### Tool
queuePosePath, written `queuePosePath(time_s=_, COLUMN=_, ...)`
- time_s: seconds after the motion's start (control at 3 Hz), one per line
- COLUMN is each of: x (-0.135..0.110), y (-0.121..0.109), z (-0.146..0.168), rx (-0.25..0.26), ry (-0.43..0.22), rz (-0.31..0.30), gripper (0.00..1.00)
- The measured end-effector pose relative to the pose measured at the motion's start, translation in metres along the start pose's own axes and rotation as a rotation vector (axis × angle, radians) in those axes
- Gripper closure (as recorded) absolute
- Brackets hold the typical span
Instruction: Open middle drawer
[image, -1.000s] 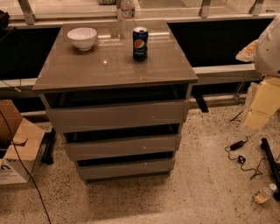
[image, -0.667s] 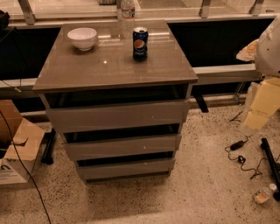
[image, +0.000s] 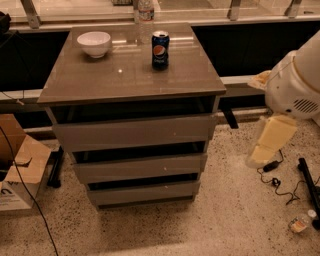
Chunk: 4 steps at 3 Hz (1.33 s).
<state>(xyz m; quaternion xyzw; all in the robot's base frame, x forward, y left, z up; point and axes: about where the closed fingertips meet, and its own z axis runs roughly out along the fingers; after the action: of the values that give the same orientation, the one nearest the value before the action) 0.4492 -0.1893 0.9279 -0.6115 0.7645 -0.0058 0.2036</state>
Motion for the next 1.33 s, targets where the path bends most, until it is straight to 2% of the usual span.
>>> queuePosePath(time_s=0.33, x=-0.001, y=0.003, z=0.048, rx=-0.015, ry=-0.112, rz=-0.013, gripper=0.00)
queuePosePath(time_s=0.67, x=0.003, y=-0.003, z=0.104, rx=-0.057, ry=-0.197, rz=0.002, gripper=0.00)
queuePosePath(time_s=1.0, x=0.005, y=-0.004, z=0.114, rx=-0.068, ry=-0.204, rz=0.007, gripper=0.00)
queuePosePath(time_s=1.33, x=0.002, y=-0.008, z=0.133, rx=-0.078, ry=-0.197, rz=0.042, gripper=0.00)
